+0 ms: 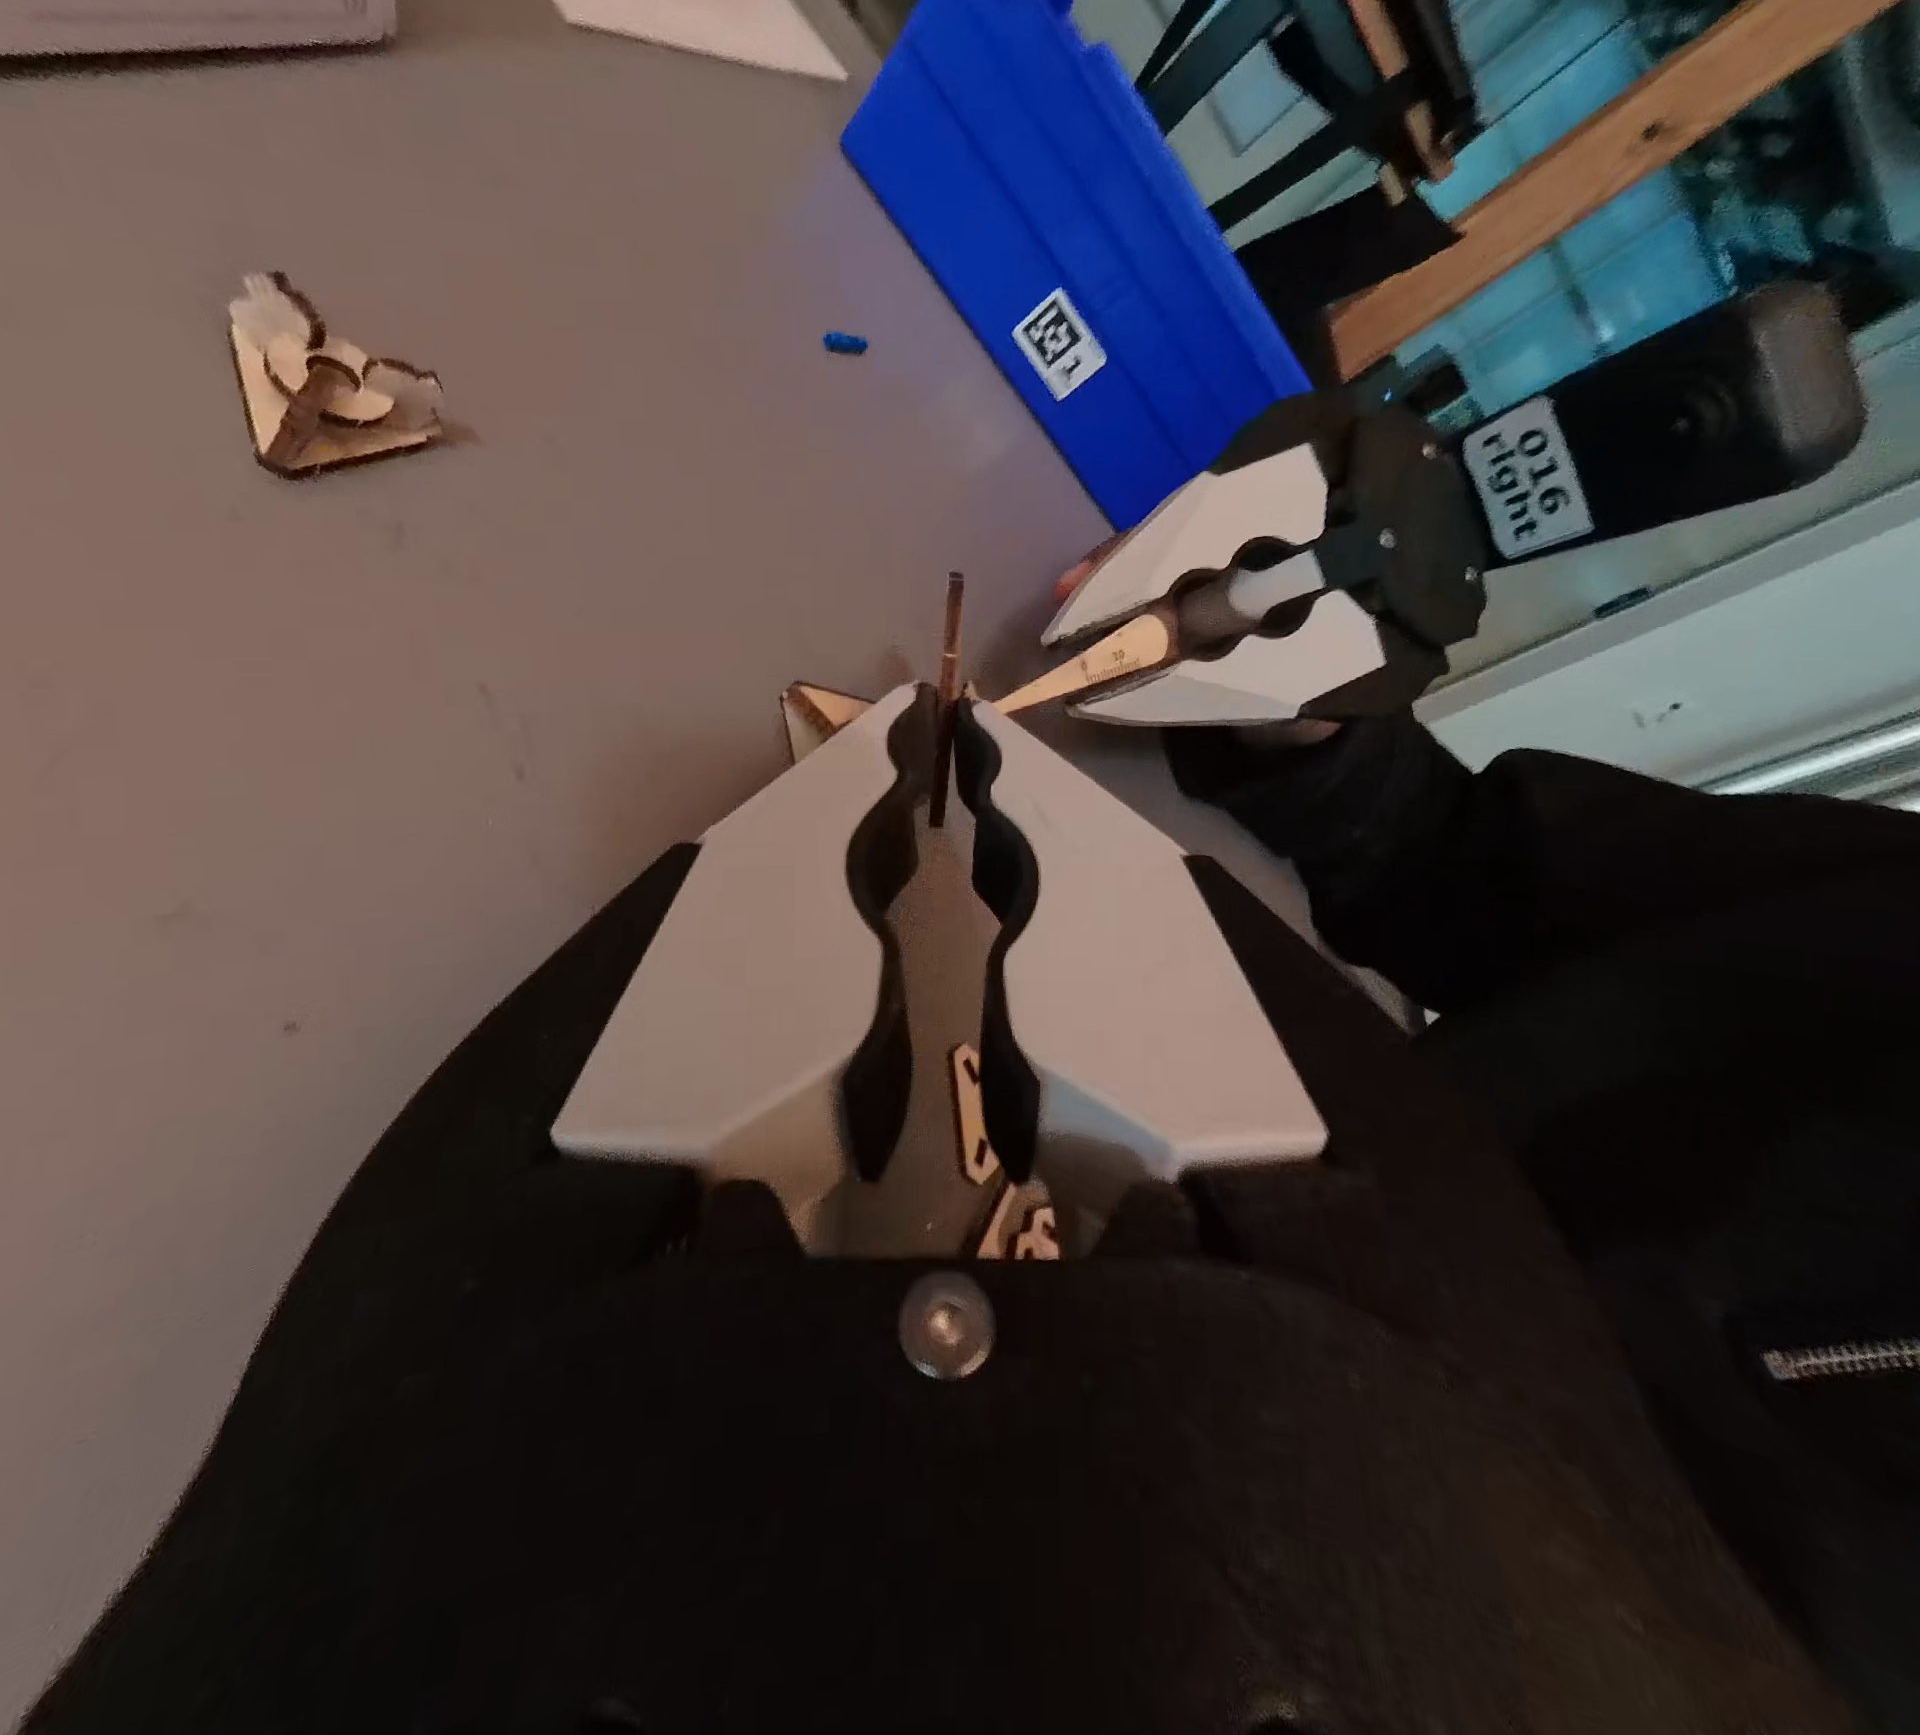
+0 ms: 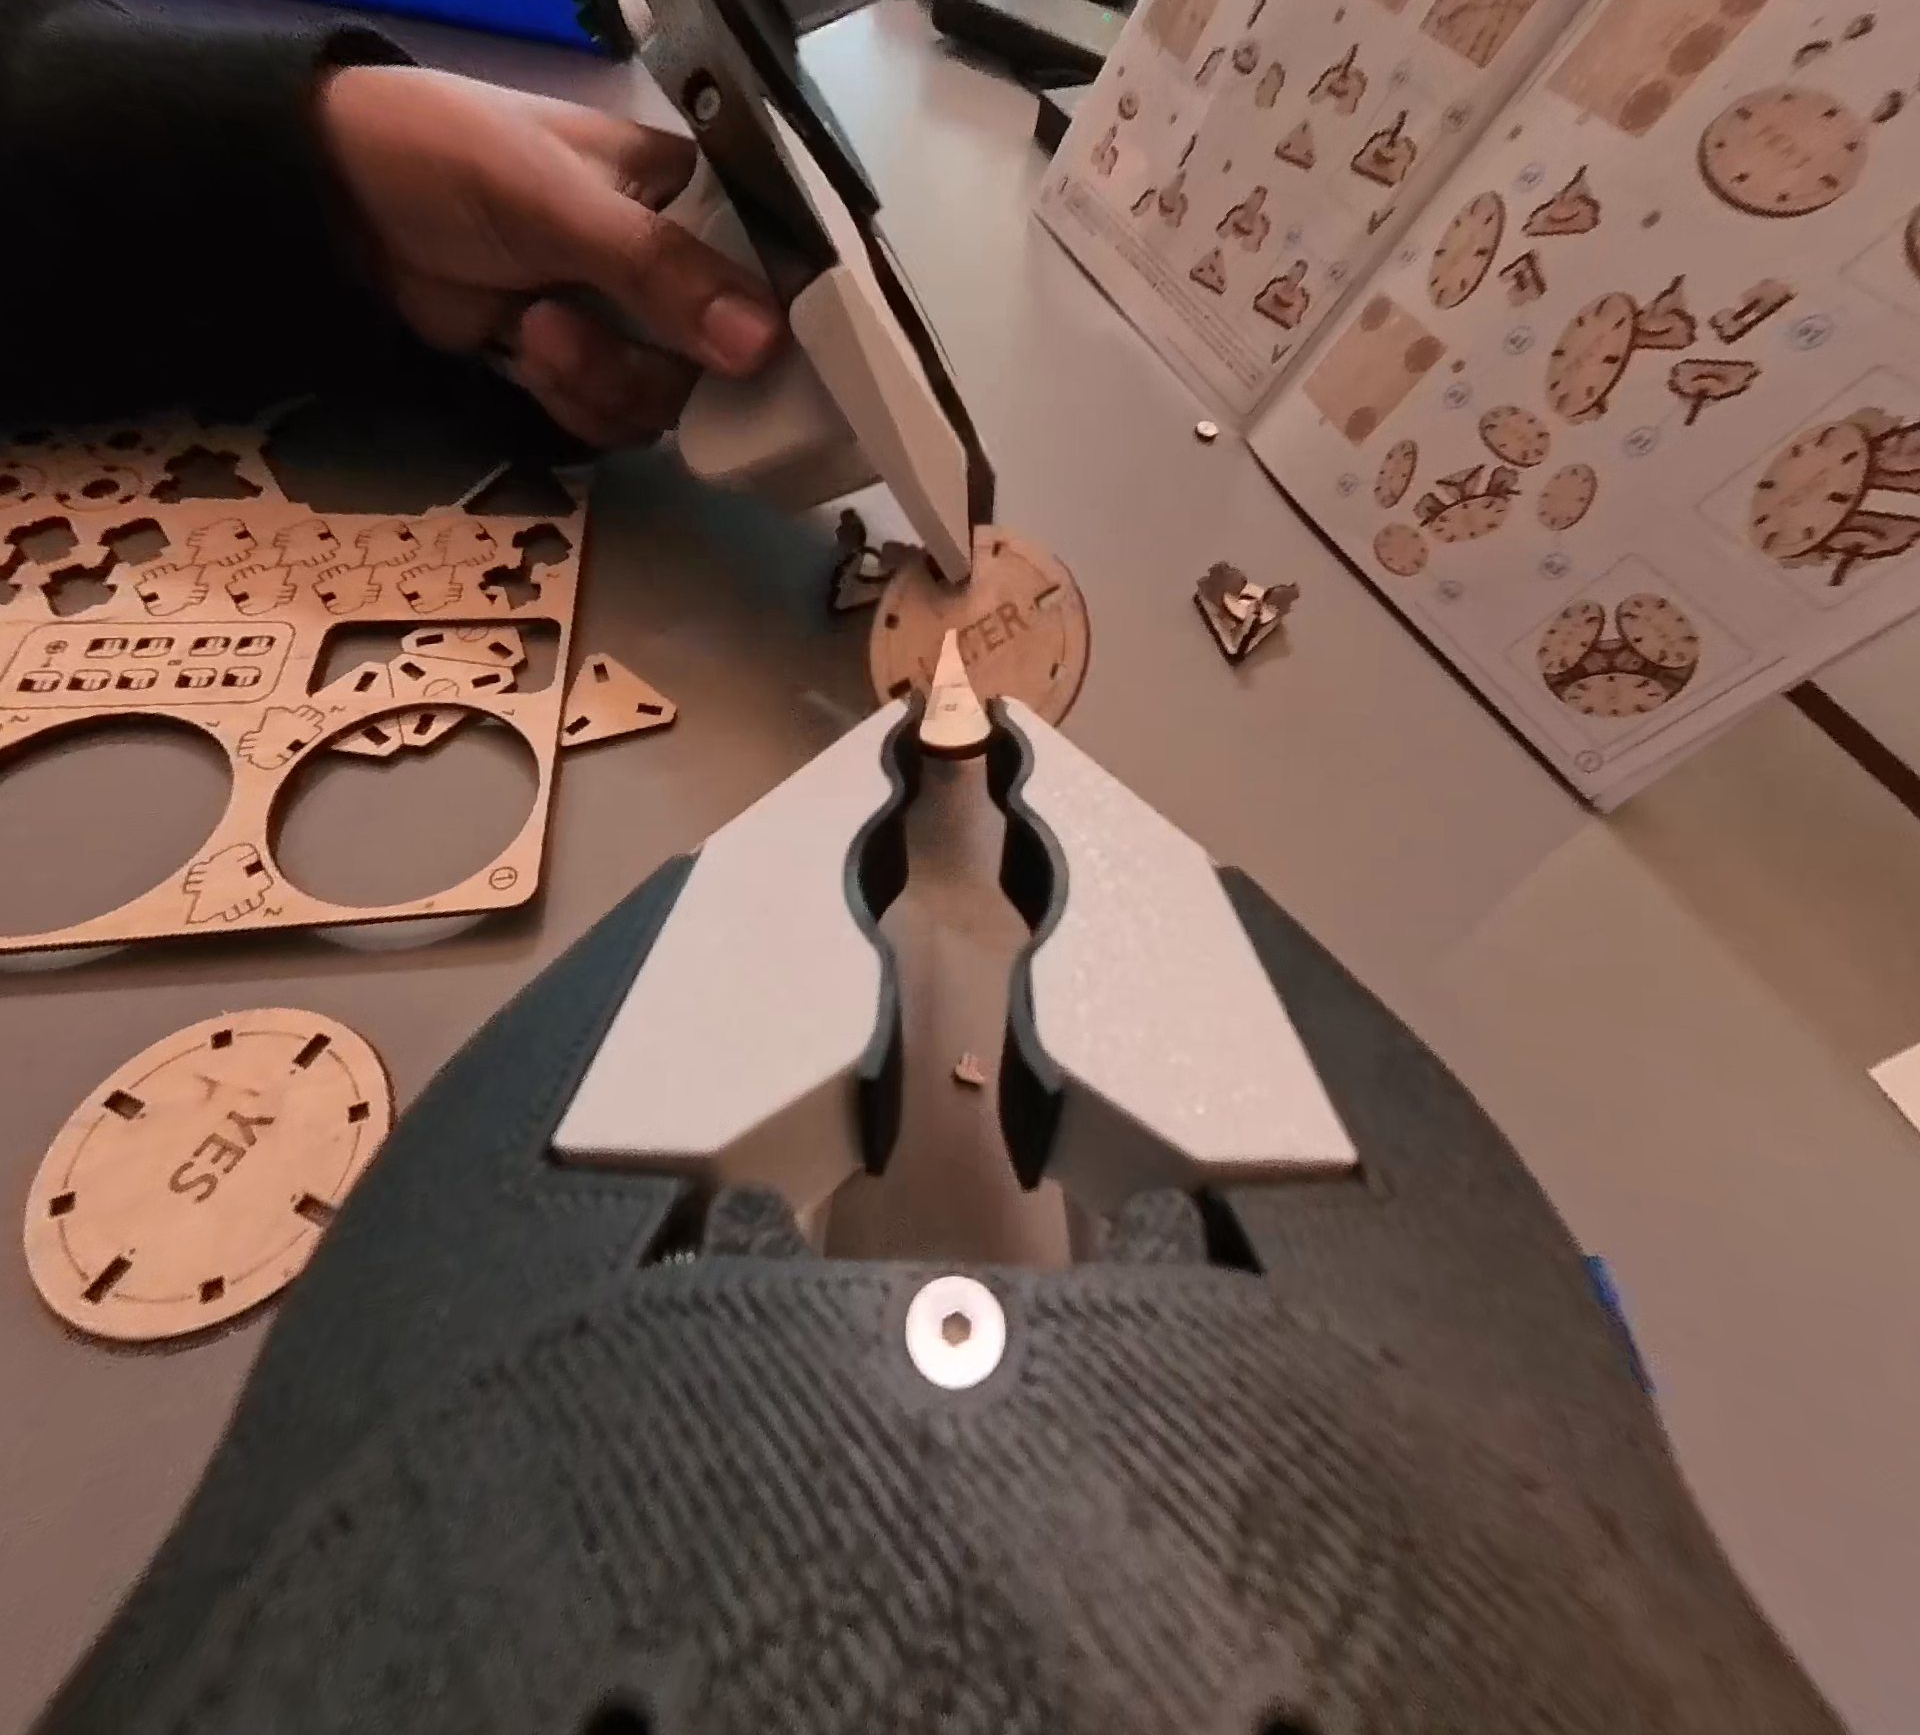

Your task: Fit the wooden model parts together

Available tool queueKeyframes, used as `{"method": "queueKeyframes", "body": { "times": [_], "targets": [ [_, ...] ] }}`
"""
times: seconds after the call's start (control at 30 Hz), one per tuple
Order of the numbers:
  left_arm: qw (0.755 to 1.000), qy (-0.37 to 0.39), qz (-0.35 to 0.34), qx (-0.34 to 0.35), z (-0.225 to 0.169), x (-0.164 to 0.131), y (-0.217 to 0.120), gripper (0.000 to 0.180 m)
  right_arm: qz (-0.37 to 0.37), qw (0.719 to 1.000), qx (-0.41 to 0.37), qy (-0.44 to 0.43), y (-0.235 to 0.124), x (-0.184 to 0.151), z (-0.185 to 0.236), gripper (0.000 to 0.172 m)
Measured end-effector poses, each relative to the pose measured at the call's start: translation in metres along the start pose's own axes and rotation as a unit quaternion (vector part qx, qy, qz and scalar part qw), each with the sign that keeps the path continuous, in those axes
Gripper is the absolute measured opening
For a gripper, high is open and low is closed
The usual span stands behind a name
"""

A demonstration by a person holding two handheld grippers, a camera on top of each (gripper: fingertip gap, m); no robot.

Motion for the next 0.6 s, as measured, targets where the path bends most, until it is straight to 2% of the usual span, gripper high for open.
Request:
{"method": "queueKeyframes", "body": {
  "times": [0.13,0.37,0.6],
  "targets": [
    [1.000,0.001,-0.009,-0.007,-0.003,-0.001,-0.001,0.000,-0.017,1.000,-0.009,-0.007,-0.002,0.004,0.001,0.010],
    [0.999,0.004,0.048,-0.004,-0.005,-0.013,0.003,0.003,0.000,0.998,-0.032,-0.045,0.001,0.002,0.004,0.010],
    [0.998,-0.006,0.054,-0.016,-0.006,-0.016,0.005,0.006,0.001,0.999,-0.016,-0.028,0.002,0.001,0.003,0.010]
  ]
}}
Point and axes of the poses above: each gripper's, where its closed fingertips meet, y out along the fingers, x out of its top, z = x × y across the jaws, the point moved 8 cm from there along -y, back along the fingers, and after that the axes turned 5 degrees about y, right-handed, at the moved point
